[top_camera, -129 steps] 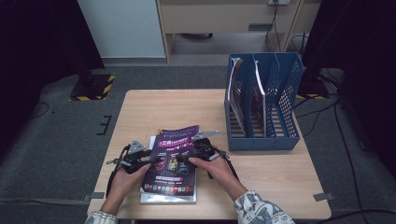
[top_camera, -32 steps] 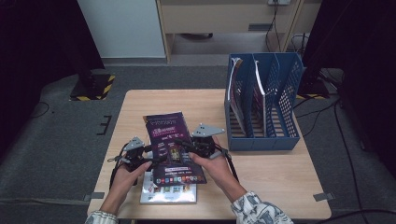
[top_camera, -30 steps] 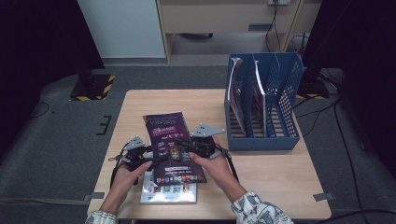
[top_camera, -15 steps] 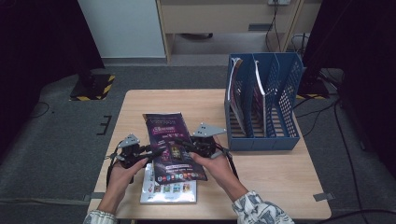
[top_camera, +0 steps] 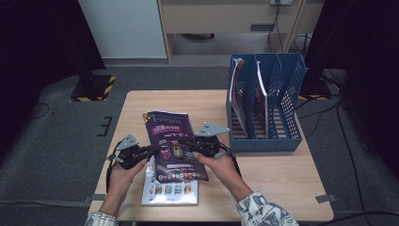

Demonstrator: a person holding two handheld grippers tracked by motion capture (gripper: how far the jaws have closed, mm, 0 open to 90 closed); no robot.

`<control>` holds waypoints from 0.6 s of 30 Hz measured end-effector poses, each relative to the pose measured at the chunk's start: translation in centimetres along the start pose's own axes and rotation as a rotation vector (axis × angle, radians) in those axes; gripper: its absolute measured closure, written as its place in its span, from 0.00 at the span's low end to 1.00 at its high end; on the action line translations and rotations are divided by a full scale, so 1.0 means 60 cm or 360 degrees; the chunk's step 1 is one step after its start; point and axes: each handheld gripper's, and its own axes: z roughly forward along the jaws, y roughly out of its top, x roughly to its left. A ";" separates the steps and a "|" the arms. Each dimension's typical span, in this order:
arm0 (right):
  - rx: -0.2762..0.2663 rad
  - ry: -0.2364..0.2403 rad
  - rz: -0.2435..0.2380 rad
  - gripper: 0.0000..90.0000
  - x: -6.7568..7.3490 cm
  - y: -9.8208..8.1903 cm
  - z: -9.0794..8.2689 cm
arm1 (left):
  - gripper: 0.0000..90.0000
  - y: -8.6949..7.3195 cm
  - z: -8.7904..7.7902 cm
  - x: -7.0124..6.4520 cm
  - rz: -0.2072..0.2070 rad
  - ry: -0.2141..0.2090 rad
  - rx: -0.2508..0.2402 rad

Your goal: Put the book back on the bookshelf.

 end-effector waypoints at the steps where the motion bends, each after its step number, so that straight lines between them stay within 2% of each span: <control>1: 0.0000 -0.0002 -0.0001 0.90 0.000 0.000 0.000 | 0.85 0.000 0.000 -0.001 0.0004 0.0006 -0.0006; 5: -0.0006 -0.0005 -0.0023 0.90 0.002 0.003 0.000 | 0.86 0.003 -0.003 -0.002 0.0023 0.0018 -0.0016; 11: -0.0035 -0.0017 -0.0036 0.90 0.003 0.015 -0.006 | 0.87 0.017 -0.017 -0.011 0.0117 0.0103 -0.0120; 18: -0.0074 -0.0017 -0.0051 0.89 0.005 0.024 -0.012 | 0.89 0.028 -0.028 -0.019 0.0172 0.0164 -0.0193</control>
